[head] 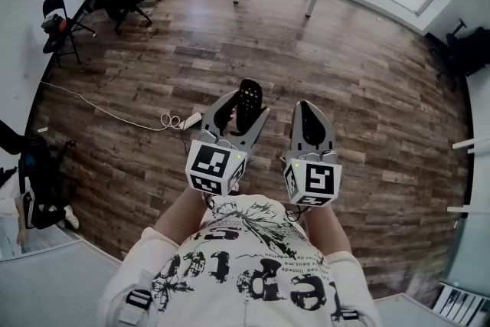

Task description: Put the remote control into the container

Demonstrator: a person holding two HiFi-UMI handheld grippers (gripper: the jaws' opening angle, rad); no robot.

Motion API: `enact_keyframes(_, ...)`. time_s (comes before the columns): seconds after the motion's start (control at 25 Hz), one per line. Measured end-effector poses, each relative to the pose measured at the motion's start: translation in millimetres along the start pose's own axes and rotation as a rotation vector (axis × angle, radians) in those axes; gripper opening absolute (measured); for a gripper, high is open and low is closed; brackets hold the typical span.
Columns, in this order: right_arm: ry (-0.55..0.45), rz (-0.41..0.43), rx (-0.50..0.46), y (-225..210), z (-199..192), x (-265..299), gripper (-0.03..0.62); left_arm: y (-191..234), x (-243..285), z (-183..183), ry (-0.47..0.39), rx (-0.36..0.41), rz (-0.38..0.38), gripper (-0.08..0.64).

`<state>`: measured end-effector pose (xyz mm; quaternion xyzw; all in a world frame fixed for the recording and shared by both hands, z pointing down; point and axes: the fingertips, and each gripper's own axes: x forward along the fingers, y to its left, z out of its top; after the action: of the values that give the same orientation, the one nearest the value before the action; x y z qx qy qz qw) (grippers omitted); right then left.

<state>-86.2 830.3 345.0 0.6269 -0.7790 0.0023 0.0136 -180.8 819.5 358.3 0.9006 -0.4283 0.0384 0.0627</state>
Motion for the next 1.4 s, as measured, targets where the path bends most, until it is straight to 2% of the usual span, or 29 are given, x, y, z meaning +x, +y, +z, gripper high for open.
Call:
enact_keyframes(0.48,0.022,-0.032,0.043,17,-10,25,0.002,36,3,4,-0.008,-0.025,-0.043,0.272)
enact_keyframes(0.68,0.04,-0.06,0.004,31,-16,42,0.002,58,5,1,-0.001,-0.03,-0.075,0.272)
enact_keyframes(0.96,0.051,-0.099,0.0,54,-23,61,0.002,92,-1,-7,0.014,-0.041,-0.117,0.272)
enact_keyframes(1.2,0.083,-0.09,-0.006,50,-34,86,0.002,112,13,-13,0.029,-0.054,-0.097,0.272)
enact_keyframes(1.4,0.082,-0.074,0.018,19,-41,114,0.002,119,44,-15,0.043,-0.055,-0.055,0.272)
